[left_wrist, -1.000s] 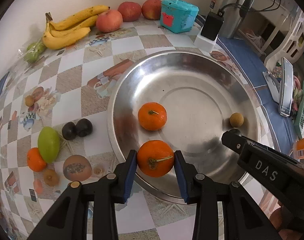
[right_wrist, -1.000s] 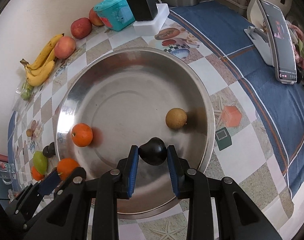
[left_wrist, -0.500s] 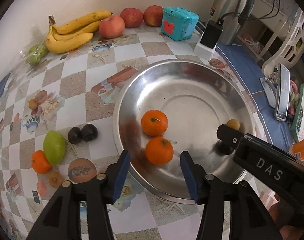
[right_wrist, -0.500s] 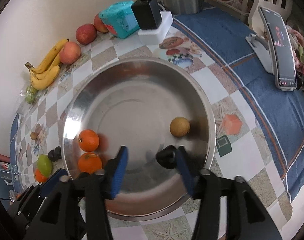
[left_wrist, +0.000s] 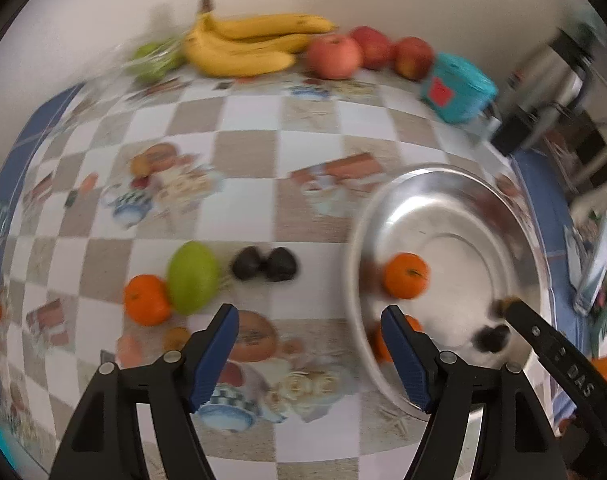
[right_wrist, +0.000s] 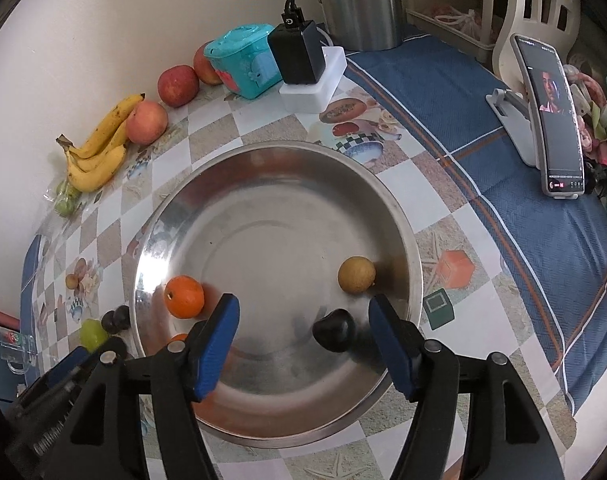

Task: Organize fruits
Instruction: 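Open left tool to drop the tangerine into the bowl, then withdraw both tools from the bowl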

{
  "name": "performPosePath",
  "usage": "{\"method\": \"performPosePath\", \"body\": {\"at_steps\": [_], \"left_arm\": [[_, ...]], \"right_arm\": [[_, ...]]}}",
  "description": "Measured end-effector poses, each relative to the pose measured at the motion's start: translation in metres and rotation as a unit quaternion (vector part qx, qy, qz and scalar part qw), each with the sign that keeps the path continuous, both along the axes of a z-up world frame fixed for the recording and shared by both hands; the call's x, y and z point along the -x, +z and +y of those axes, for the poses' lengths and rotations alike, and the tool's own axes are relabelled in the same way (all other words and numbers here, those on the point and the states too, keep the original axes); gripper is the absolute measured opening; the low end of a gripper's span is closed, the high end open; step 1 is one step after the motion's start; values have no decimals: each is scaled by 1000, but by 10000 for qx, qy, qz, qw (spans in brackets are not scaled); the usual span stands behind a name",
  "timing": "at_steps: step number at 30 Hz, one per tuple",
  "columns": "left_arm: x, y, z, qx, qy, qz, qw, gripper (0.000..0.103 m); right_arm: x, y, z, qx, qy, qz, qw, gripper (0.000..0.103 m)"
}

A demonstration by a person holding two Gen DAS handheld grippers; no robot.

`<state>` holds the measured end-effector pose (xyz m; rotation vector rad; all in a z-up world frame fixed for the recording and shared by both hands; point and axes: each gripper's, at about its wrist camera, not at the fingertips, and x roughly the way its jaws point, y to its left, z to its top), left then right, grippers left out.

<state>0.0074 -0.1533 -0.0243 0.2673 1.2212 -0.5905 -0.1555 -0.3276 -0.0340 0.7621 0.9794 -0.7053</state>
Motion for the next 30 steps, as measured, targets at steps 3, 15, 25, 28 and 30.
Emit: {"method": "performPosePath", "body": {"at_steps": [3, 15, 25, 28, 30], "left_arm": [[-12, 0, 13, -19, 333, 78, 9994, 77], [-47, 8, 57, 141, 1161, 231, 9929, 77], [-61, 11, 83, 245, 1554, 324, 9870, 77], [-62, 11, 85, 237, 1592, 341, 9864, 77], [-63, 10, 86, 217, 1606, 359, 9861, 77]], "right_arm": [[0, 0, 0, -1, 19, 10, 10000, 68], [-8, 5, 10, 63, 254, -1, 9997, 68], [-16, 12, 20, 146, 507, -36, 9986, 68], [-17, 11, 21, 142, 526, -23, 9985, 68], [-17, 11, 21, 142, 530, -14, 9985, 68]]}}
